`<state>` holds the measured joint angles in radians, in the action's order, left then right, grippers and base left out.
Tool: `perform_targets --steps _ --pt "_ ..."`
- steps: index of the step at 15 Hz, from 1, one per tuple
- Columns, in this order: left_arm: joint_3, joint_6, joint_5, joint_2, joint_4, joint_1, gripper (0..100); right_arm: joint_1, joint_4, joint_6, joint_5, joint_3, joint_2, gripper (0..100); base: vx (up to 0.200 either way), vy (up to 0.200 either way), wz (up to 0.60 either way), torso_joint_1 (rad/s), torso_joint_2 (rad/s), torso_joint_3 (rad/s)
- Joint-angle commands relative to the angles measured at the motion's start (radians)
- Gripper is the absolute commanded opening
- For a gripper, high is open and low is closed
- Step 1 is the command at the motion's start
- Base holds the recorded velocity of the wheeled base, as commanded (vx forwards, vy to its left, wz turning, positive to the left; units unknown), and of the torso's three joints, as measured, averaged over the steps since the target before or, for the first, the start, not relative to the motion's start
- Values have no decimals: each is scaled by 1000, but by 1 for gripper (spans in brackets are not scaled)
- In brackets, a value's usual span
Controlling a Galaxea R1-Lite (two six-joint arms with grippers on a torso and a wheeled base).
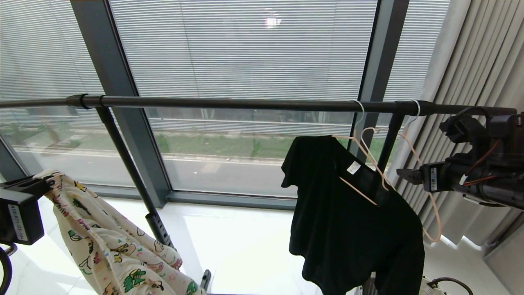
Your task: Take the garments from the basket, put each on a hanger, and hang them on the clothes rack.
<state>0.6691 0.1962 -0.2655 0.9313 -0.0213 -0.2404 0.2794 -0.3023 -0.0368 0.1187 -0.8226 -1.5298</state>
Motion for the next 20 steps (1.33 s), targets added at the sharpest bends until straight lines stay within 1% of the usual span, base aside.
perform_targets --steps 1,7,8,16,19,20 --pt "-2 12 -1 -8 1 0 0 -2 -64 -26 1 3 -92 100 0 0 0 0 0 0" --pt "-6 14 -1 -9 1 0 0 -11 -69 -31 -5 3 -110 100 0 0 0 0 0 0" --pt "-6 14 -1 -9 1 0 0 -16 -69 -31 -5 3 -110 0 0 0 0 0 0 0" --pt "-8 14 -1 -8 1 0 0 -20 -69 -31 -1 3 -95 0 0 0 0 0 0 0" --pt "-8 14 -1 -12 1 0 0 -20 -70 -34 -1 3 -52 0 0 0 0 0 0 0" --pt "-11 12 -1 -15 1 0 0 -19 -70 -46 -1 5 -26 0 0 0 0 0 0 0"
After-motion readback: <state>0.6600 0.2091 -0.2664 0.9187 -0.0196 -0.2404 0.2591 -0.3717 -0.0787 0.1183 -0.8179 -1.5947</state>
